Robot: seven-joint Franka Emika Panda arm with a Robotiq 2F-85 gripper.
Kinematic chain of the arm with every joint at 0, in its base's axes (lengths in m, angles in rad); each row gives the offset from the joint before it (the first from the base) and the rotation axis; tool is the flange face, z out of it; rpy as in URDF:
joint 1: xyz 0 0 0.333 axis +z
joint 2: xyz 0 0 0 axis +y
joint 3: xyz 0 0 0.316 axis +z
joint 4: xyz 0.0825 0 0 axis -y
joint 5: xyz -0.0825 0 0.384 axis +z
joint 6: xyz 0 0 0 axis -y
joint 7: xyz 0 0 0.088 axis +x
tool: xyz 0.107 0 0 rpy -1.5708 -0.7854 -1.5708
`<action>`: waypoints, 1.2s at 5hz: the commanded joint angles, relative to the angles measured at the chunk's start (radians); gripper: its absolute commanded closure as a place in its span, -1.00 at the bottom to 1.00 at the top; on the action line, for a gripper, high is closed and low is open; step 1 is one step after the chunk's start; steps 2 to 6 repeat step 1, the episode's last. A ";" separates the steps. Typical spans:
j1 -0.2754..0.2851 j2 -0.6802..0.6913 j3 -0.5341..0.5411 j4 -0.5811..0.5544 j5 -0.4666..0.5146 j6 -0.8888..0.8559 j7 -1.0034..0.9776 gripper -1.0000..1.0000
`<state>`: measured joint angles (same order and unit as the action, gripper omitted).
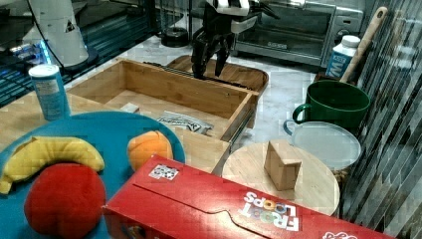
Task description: Open the drawer.
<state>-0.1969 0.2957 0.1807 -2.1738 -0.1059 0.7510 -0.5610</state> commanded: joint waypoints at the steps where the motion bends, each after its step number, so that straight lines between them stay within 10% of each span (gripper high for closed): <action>1: 0.076 -0.011 0.065 0.043 0.022 -0.012 0.064 -1.00; 6: 0.076 -0.011 0.065 0.043 0.022 -0.012 0.064 -1.00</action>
